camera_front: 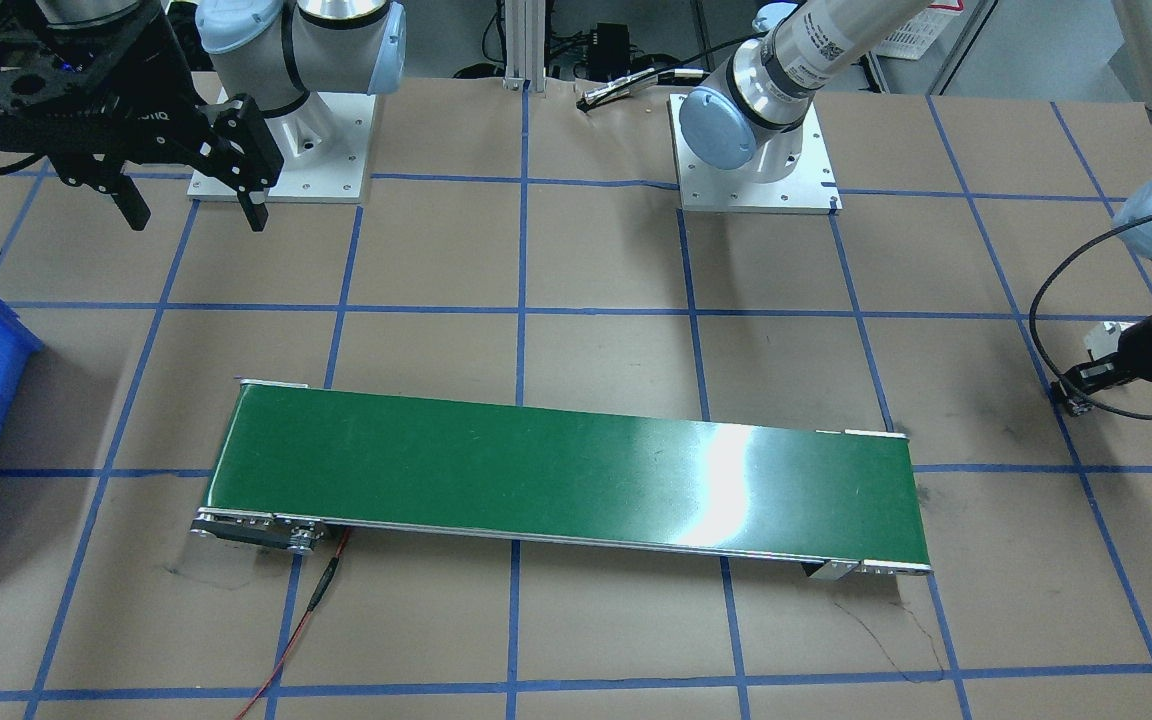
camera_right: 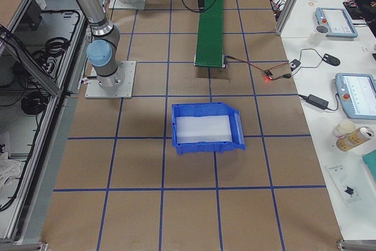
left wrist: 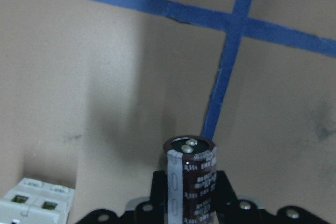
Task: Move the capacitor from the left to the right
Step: 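Lift the capacitor with the left gripper and carry it over the conveyor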
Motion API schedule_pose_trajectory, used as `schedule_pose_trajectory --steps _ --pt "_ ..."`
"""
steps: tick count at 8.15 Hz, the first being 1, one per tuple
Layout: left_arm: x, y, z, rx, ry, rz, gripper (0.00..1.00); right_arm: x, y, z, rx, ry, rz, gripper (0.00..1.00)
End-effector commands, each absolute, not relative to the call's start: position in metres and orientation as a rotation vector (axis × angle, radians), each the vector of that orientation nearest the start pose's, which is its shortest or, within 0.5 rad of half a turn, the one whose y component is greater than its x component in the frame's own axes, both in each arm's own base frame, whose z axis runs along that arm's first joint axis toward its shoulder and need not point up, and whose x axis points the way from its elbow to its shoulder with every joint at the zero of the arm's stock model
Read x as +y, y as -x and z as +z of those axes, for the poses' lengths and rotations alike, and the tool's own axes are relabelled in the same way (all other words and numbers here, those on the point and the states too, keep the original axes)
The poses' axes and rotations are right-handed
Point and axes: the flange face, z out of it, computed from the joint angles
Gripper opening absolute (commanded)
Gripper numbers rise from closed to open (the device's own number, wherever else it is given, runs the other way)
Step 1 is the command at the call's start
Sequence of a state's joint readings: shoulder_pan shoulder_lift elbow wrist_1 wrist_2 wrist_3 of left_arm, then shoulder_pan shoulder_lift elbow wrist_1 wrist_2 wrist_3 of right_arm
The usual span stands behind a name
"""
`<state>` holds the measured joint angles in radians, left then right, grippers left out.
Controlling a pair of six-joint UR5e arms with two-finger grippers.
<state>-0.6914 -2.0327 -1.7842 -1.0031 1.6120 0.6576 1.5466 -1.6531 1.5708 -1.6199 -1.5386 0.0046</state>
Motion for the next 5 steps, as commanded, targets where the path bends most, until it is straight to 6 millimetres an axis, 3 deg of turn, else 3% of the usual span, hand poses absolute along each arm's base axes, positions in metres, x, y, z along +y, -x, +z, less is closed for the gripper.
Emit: schedule_pose_trajectory --steps 1,5 --pt "-0.474 -0.354 0.208 3.157 0.361 0.175 0.06 -0.472 -0.125 0.531 3.105 -0.042 -0.201 1.0" --pt "-0.48 -0.336 0.226 3.137 0.313 0.202 0.06 -0.474 -0.123 0.534 3.115 -0.053 -0.22 1.0"
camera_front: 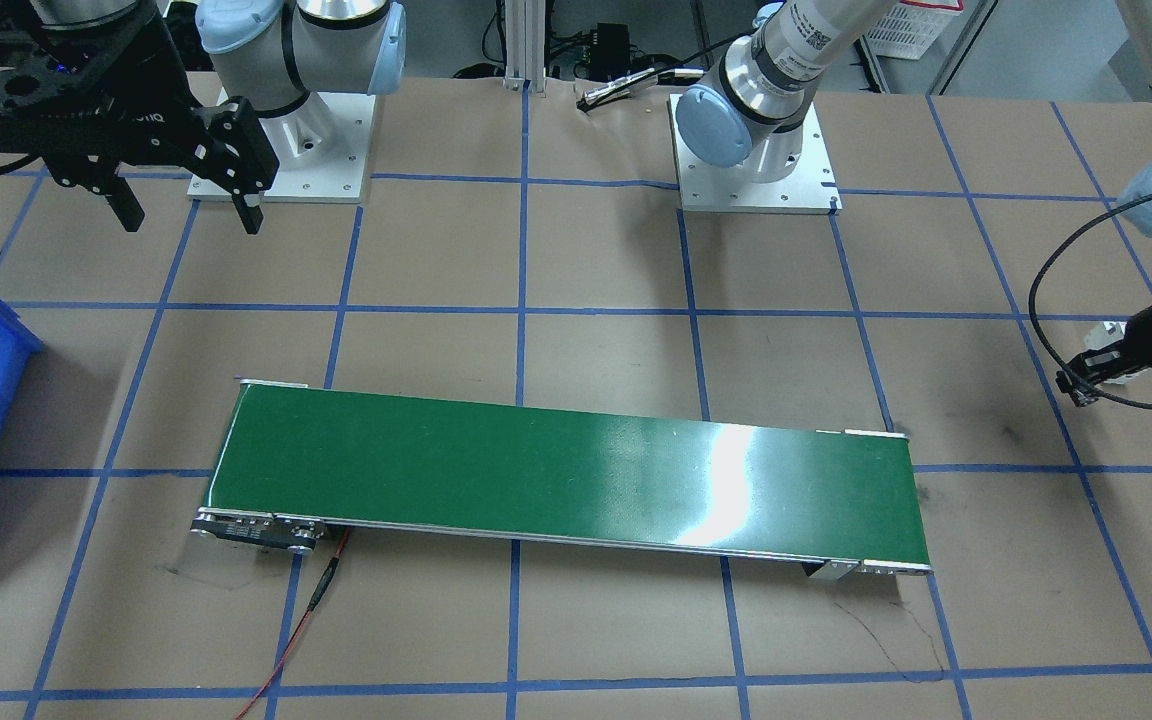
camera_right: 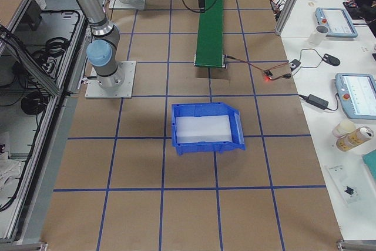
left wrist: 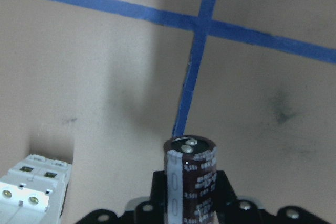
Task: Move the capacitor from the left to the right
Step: 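Lift the capacitor with the left gripper and carry it over the conveyor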
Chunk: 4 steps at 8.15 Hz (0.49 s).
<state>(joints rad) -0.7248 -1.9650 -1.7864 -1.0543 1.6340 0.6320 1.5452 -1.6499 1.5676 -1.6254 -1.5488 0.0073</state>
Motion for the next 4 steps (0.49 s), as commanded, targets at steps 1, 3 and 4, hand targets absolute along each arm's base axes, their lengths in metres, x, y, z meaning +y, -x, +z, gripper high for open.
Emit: schedule_pose_trajectory --steps 1,3,4 --pt "-0.486 -0.328 0.232 3.13 0.284 0.189 0.06 -0.475 -0.123 0.533 3.118 -0.053 -0.221 1.0" --pt "-0.507 -0.292 0.258 3.099 0.238 0.134 0.06 -0.475 -0.12 0.533 3.142 -0.059 -0.222 1.0" --pt "-0.517 -0.244 0.286 3.07 0.14 0.169 0.06 -0.476 -0.12 0.53 3.143 -0.068 -0.213 1.0"
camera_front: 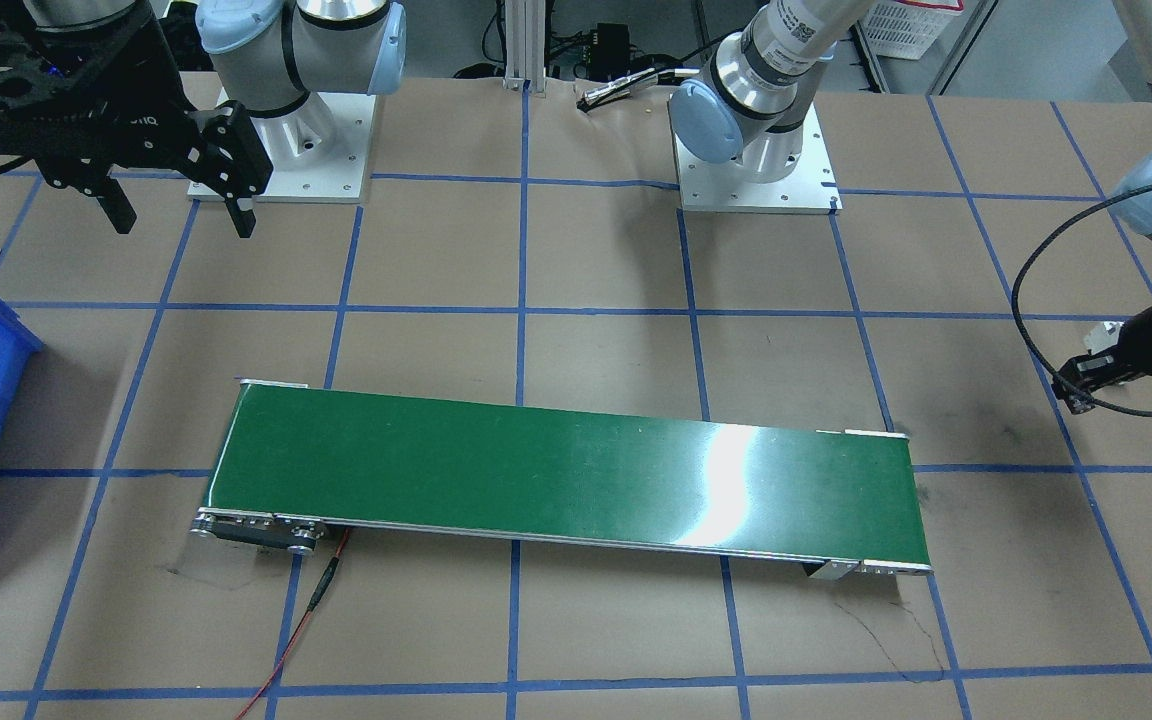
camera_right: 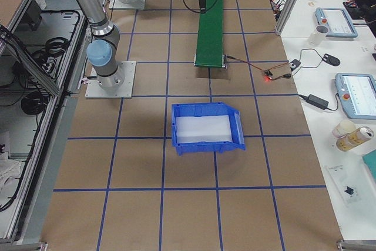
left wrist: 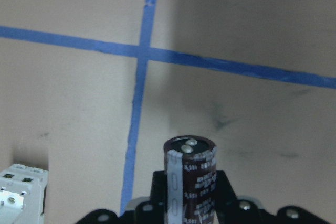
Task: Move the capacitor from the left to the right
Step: 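Lift the capacitor with the left gripper and carry it over the conveyor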
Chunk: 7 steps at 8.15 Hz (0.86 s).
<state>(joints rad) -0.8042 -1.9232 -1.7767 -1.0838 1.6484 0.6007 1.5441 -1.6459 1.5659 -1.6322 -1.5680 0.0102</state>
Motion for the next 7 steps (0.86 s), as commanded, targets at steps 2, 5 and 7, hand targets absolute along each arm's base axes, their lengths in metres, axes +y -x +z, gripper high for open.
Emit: schedule_pose_trajectory --steps 2,5,7 --pt "-0.53 -0.162 0.322 3.066 0.058 0.214 0.0 -0.476 -0.119 0.523 3.144 -0.08 -0.189 1.0" --pt "-0.569 -0.06 0.333 3.035 -0.243 0.158 0.0 -0.475 -0.119 0.511 3.144 -0.063 -0.154 1.0" --pt "-0.596 -0.021 0.316 3.051 -0.356 0.163 0.0 -0.475 -0.119 0.509 3.143 -0.087 -0.145 1.0"
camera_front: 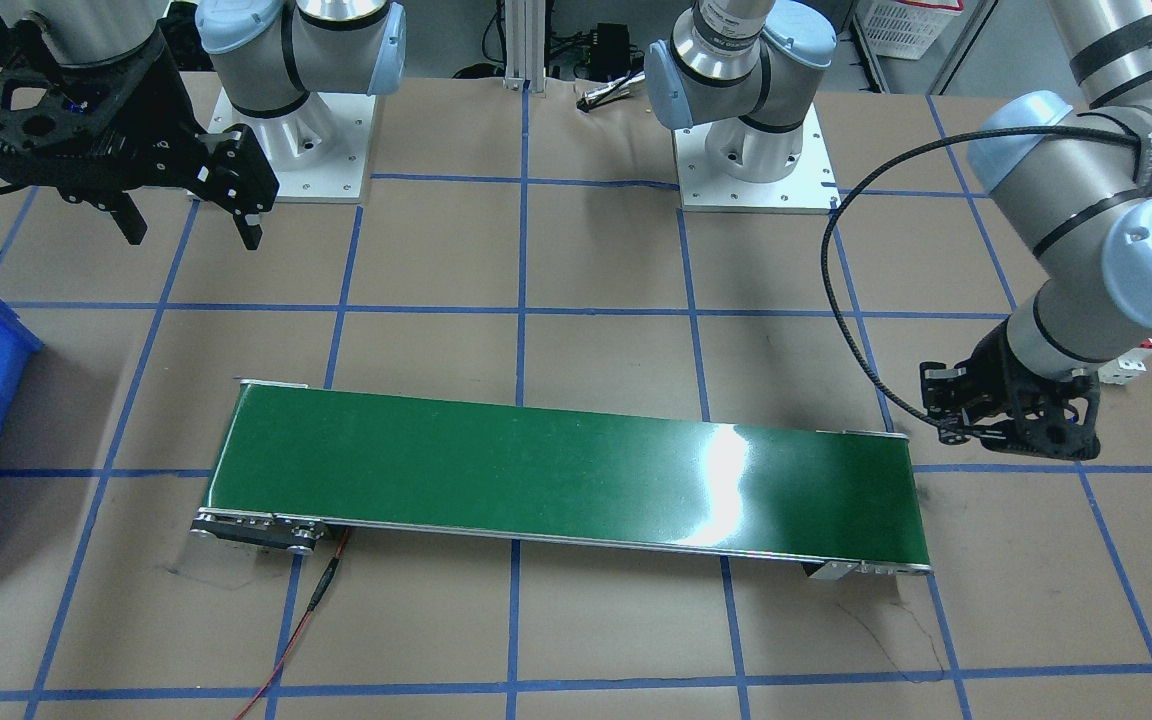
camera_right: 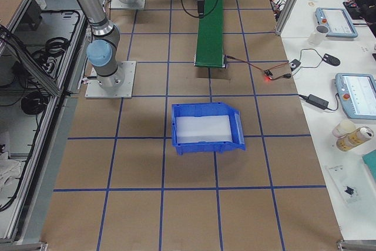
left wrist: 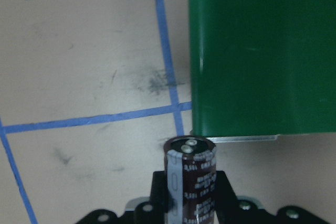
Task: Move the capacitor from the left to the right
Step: 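Lift the capacitor with the left gripper and carry it over the conveyor, then set capacitor on belt with left gripper while right gripper moves to belt end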
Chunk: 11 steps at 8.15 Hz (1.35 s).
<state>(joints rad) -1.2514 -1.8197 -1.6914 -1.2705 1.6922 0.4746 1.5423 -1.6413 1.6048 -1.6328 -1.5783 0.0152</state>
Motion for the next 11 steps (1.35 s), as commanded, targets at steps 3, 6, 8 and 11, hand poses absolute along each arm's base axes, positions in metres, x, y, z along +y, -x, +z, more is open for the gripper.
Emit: schedule_pose_trajectory --steps 3,6,8,11 --pt "-0.615 -0.002 0.298 3.08 -0.399 0.171 0.0 -0.475 -0.12 0.508 3.133 -0.084 -0.14 1.0" --pt "-0.638 -0.001 0.258 3.139 -0.4 0.127 0.0 -0.486 -0.118 0.457 3.148 -0.063 0.024 1.0" --pt "-0.638 -0.001 0.257 3.149 -0.347 0.128 0.0 -0.501 -0.12 0.431 3.128 -0.063 0.091 1.0" --pt "-0.631 0.005 0.275 3.149 -0.215 0.091 0.29 -0.514 -0.117 0.412 3.093 0.075 0.114 1.0"
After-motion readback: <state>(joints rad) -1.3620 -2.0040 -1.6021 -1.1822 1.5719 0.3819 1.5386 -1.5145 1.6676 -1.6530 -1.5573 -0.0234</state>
